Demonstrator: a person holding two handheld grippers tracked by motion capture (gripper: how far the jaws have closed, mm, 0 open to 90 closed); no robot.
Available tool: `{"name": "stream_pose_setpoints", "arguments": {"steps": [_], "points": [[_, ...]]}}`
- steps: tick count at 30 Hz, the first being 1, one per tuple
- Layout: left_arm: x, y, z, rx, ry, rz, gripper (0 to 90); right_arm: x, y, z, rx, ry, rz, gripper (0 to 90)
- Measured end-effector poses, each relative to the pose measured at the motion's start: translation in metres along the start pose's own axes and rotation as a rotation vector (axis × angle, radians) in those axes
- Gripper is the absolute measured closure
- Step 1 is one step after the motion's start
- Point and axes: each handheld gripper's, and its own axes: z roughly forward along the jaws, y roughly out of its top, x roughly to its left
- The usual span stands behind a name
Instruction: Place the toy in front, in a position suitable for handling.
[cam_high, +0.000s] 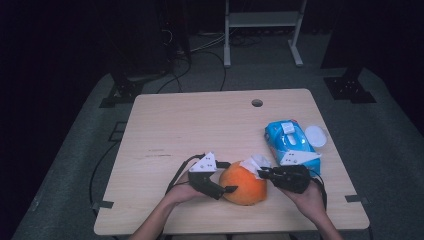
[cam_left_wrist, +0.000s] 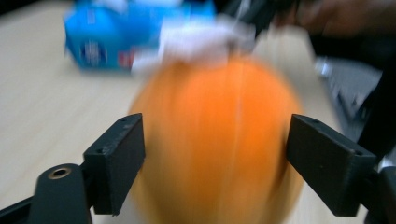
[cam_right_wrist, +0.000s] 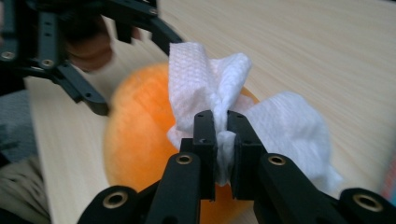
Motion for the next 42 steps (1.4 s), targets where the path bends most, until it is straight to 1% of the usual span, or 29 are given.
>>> {"name": "stream_pose_setpoints", "arguments": {"steps": [1,2,4,5,6,7,8,9,12,14,16,18,20,21,22,24,25,26,29,30,31,32,34,38,40,42], "points": [[-0.001,0.002,0.002,0.005,0.003,0.009,22.6,0.003,0.002,0.001,-0.013,0.014,-0.009,82.1],[-0.002,0.002,0.004,0.029,0.012,0.02,25.6,0.006,0.006,0.003,-0.025,0.027,-0.029,82.0],[-0.001,0.0,0.006,0.06,0.022,-0.004,29.0,0.014,0.011,0.008,-0.01,0.019,-0.063,82.0],[0.0,-0.003,0.006,0.07,0.02,-0.031,29.7,0.015,0.011,0.009,-0.005,0.01,-0.074,82.0],[0.001,-0.005,0.006,0.076,0.023,-0.039,30.9,0.014,0.01,0.011,0.002,0.011,-0.073,82.0],[0.003,-0.007,0.004,0.082,0.027,-0.06,31.6,0.013,0.009,0.011,0.006,0.012,-0.063,82.1],[0.003,-0.007,0.003,0.085,0.026,-0.067,31.7,0.008,0.005,0.009,0.013,0.011,-0.043,82.1],[0.004,-0.008,0.002,0.09,0.028,-0.069,31.7,0.006,0.003,0.008,0.014,0.01,-0.031,82.1],[0.006,-0.011,0.001,0.09,0.028,-0.077,31.7,-0.004,-0.008,0.001,0.041,-0.013,0.007,82.1],[0.007,-0.012,0.0,0.089,0.026,-0.085,31.7,-0.008,-0.016,-0.002,0.053,-0.006,0.031,82.0],[0.007,-0.011,0.002,0.093,0.025,-0.081,31.7,-0.009,-0.021,-0.003,0.047,0.017,0.056,82.1],[0.006,-0.011,0.003,0.094,0.033,-0.081,31.7,-0.007,-0.018,-0.003,0.037,0.021,0.045,82.0],[0.006,-0.012,0.004,0.09,0.036,-0.084,31.8,-0.003,-0.01,-0.003,0.007,0.051,0.032,82.0],[0.006,-0.012,0.004,0.092,0.04,-0.082,31.8,0.0,-0.006,-0.002,-0.006,0.067,0.016,82.0],[0.006,-0.011,0.004,0.092,0.045,-0.082,31.7,0.005,-0.003,0.0,-0.006,0.069,-0.001,81.9],[0.006,-0.012,0.002,0.086,0.046,-0.079,31.7,0.011,-0.001,0.004,0.011,0.049,-0.043,81.9],[0.006,-0.012,0.002,0.084,0.042,-0.078,31.7,0.01,-0.002,0.004,0.015,0.051,-0.041,81.9],[0.006,-0.012,0.003,0.081,0.04,-0.079,31.6,0.007,-0.004,0.003,0.018,0.055,-0.028,81.9],[0.002,-0.009,0.006,0.079,0.018,-0.063,31.6,-0.004,-0.012,-0.001,0.047,0.025,0.014,82.0],[0.001,-0.008,0.007,0.082,0.015,-0.057,31.6,-0.009,-0.015,-0.002,0.052,0.018,0.036,82.0],[-0.001,-0.007,0.008,0.083,0.014,-0.051,31.6,-0.011,-0.015,-0.002,0.051,0.015,0.041,82.0],[-0.002,-0.006,0.008,0.086,0.011,-0.044,31.6,-0.012,-0.015,-0.002,0.053,0.012,0.044,82.0],[-0.007,-0.004,0.01,0.094,0.002,-0.01,31.6,-0.011,-0.011,0.0,0.047,0.005,0.036,82.0],[-0.013,-0.002,0.011,0.109,-0.007,0.022,31.2,-0.011,0.002,0.008,0.038,0.001,0.012,82.1],[-0.014,-0.002,0.01,0.114,-0.011,0.026,30.7,-0.014,0.006,0.013,0.036,0.004,0.019,82.0],[-0.013,-0.003,0.009,0.11,-0.011,0.02,30.6,-0.018,0.006,0.016,0.035,0.012,0.033,82.0]]}}
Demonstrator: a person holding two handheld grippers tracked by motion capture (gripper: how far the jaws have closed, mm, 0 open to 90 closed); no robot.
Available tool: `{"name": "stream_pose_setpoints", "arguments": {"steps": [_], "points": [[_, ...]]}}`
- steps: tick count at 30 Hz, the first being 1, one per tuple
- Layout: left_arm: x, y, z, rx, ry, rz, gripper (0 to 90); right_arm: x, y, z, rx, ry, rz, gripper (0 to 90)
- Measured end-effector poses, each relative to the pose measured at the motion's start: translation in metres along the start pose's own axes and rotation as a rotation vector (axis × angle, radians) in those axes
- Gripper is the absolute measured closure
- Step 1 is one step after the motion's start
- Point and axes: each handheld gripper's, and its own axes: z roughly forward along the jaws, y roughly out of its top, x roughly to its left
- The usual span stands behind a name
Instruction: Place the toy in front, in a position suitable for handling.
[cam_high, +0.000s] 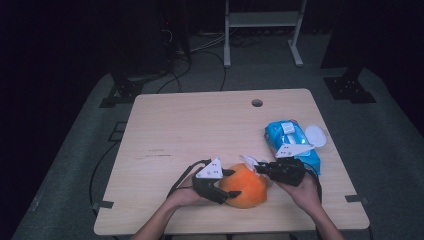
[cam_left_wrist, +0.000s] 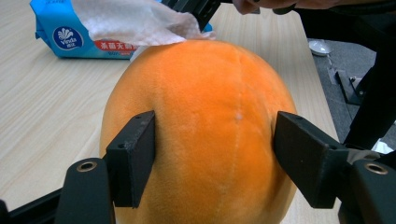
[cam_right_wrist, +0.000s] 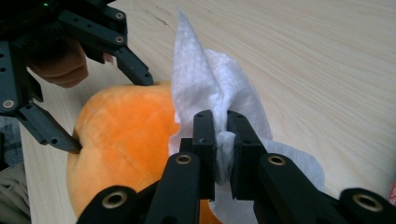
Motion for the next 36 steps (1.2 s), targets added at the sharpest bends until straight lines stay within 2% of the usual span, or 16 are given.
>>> {"name": "stream_pose_setpoints", "arguments": {"steps": [4,7,12,14,17,21,23,25,30,34,35,36], "points": [[0.0,0.001,0.002,-0.004,0.009,-0.004,30.6,-0.002,-0.005,-0.003,0.016,-0.009,0.012,82.0],[-0.003,0.004,0.004,0.007,0.012,0.011,30.2,0.002,-0.006,-0.008,0.017,-0.016,0.01,82.1],[-0.003,0.004,0.005,0.003,0.015,0.0,29.7,0.021,0.009,-0.005,-0.01,0.015,-0.05,82.1],[-0.003,0.004,0.004,-0.001,0.012,-0.003,27.4,0.028,0.015,0.001,-0.004,0.02,-0.081,82.1],[0.003,0.006,-0.002,-0.03,-0.018,-0.036,18.0,0.03,0.014,0.007,0.029,0.006,-0.117,82.2],[0.014,0.002,-0.007,-0.03,0.002,-0.115,10.2,0.022,0.003,0.0,0.013,0.004,-0.084,82.2],[0.019,-0.002,-0.005,-0.027,-0.008,-0.159,9.0,0.017,-0.004,-0.007,0.001,0.014,-0.062,82.2],[0.021,-0.004,-0.002,-0.029,-0.024,-0.18,8.0,0.016,-0.008,-0.011,-0.002,0.012,-0.066,82.2],[0.021,-0.004,0.003,-0.033,-0.062,-0.206,7.9,0.017,-0.015,-0.017,-0.01,0.016,-0.07,82.1],[0.021,-0.007,0.007,-0.016,-0.098,-0.236,7.2,0.021,-0.017,-0.019,-0.005,0.026,-0.087,82.2],[0.02,-0.008,0.007,-0.015,-0.111,-0.229,8.9,0.022,-0.018,-0.02,-0.006,0.028,-0.09,82.2],[0.018,-0.008,0.006,-0.016,-0.101,-0.21,17.2,0.023,-0.019,-0.021,-0.003,0.027,-0.093,82.2]]}}
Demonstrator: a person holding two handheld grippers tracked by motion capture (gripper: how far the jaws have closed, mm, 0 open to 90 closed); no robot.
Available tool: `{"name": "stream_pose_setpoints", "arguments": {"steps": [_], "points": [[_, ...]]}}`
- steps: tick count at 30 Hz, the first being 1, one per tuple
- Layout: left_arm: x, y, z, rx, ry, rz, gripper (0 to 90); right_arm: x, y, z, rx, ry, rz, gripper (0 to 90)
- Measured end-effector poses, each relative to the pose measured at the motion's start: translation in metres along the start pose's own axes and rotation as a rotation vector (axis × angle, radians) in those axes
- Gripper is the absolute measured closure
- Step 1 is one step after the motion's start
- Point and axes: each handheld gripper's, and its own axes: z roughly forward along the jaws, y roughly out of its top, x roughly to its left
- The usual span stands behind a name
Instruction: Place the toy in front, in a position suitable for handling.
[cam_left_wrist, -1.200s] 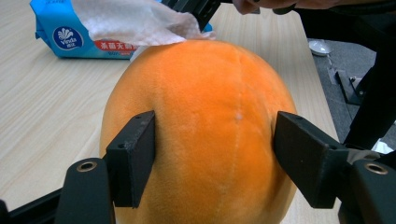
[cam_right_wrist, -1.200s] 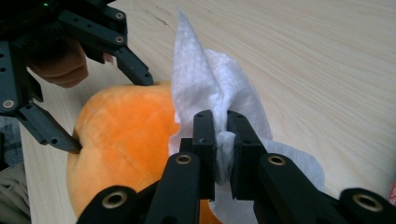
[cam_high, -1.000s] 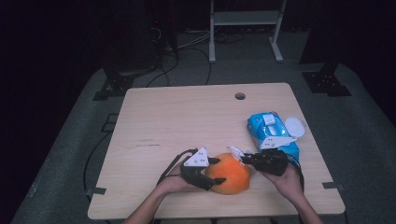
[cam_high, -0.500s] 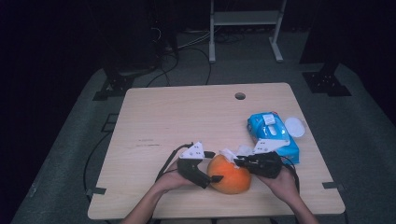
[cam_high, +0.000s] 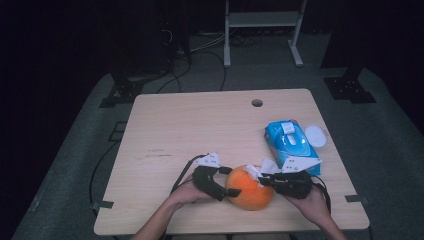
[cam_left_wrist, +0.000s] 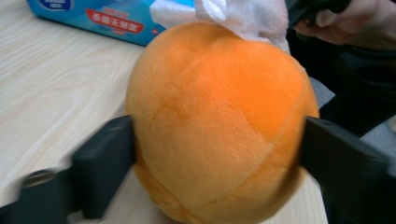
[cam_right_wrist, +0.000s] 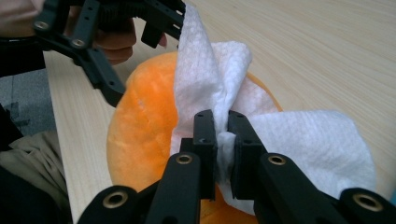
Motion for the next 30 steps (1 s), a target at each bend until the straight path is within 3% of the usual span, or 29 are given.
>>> {"name": "stream_pose_setpoints", "arguments": {"steps": [3,13,18,22,25,30], "points": [[-0.005,0.003,-0.001,0.012,0.021,0.056,26.3,0.002,0.0,-0.002,0.003,-0.003,-0.007,82.1],[-0.003,-0.001,-0.002,0.029,0.036,0.046,28.1,0.01,0.017,0.003,0.019,-0.03,-0.052,82.1],[-0.006,0.0,-0.002,0.035,0.042,0.067,28.1,0.022,0.041,0.025,0.015,0.011,-0.104,82.2],[-0.008,0.0,-0.001,0.046,0.052,0.076,28.2,0.031,0.058,0.052,0.057,0.034,-0.145,82.1],[-0.006,-0.003,-0.002,0.043,0.055,0.066,28.4,0.025,0.061,0.06,0.09,0.032,-0.121,82.1],[-0.006,-0.004,-0.001,0.038,0.055,0.071,28.4,0.011,0.056,0.042,0.082,-0.006,-0.085,82.0]]}}
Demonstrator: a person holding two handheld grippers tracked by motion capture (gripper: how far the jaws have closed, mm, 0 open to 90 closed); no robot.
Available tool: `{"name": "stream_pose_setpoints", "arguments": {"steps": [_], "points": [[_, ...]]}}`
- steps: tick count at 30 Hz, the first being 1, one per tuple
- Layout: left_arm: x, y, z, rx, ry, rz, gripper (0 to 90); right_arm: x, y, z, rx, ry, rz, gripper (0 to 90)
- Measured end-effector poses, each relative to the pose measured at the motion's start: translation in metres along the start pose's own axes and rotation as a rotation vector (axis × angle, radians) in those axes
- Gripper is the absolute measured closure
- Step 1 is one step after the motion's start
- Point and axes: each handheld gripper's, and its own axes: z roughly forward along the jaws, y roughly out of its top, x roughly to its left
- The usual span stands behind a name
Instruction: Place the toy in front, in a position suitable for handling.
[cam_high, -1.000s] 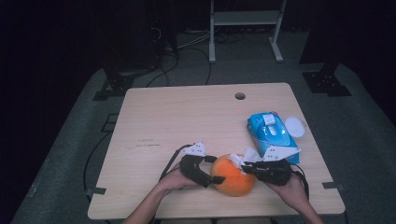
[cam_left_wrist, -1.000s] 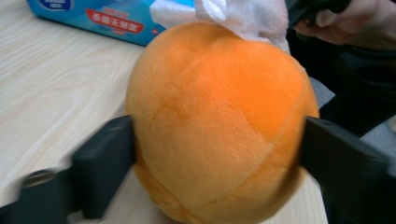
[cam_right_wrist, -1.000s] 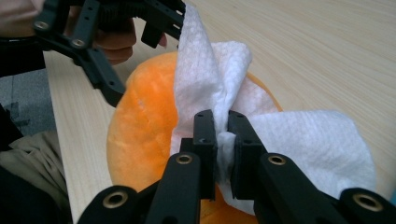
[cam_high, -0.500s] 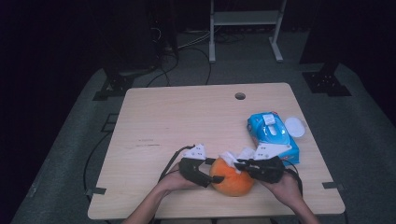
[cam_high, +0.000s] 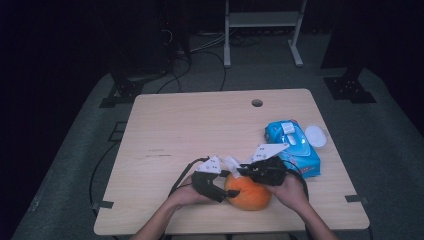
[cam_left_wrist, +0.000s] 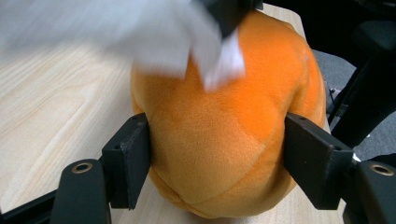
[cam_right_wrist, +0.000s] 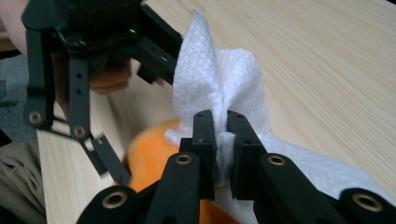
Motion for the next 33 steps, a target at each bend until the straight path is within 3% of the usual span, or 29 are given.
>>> {"name": "stream_pose_setpoints", "arguments": {"steps": [7,11,15,18,21,26,29,33], "points": [[0.0,-0.001,0.0,0.0,0.007,0.0,28.5,-0.016,-0.027,-0.032,0.008,-0.046,0.072,82.0],[0.0,0.0,0.001,0.005,0.013,0.006,28.5,-0.012,-0.04,-0.045,0.0,-0.046,0.088,82.1],[-0.003,0.002,0.002,0.01,0.019,0.025,28.8,0.002,-0.031,-0.04,-0.006,-0.003,0.051,82.1],[-0.005,0.003,0.001,0.02,0.026,0.047,29.2,0.012,-0.015,-0.025,-0.008,0.033,0.011,82.1],[-0.008,0.004,0.002,0.033,0.034,0.074,29.5,0.012,0.0,-0.006,0.001,0.052,-0.009,82.1],[-0.007,0.002,0.002,0.033,0.04,0.063,29.7,-0.004,0.007,0.01,0.021,0.047,0.034,82.1],[-0.007,0.002,0.002,0.03,0.04,0.06,29.8,-0.015,0.0,0.003,0.018,0.004,0.061,82.1],[-0.006,0.0,0.002,0.027,0.038,0.049,29.8,-0.036,-0.026,-0.017,0.011,-0.05,0.147,82.1]]}}
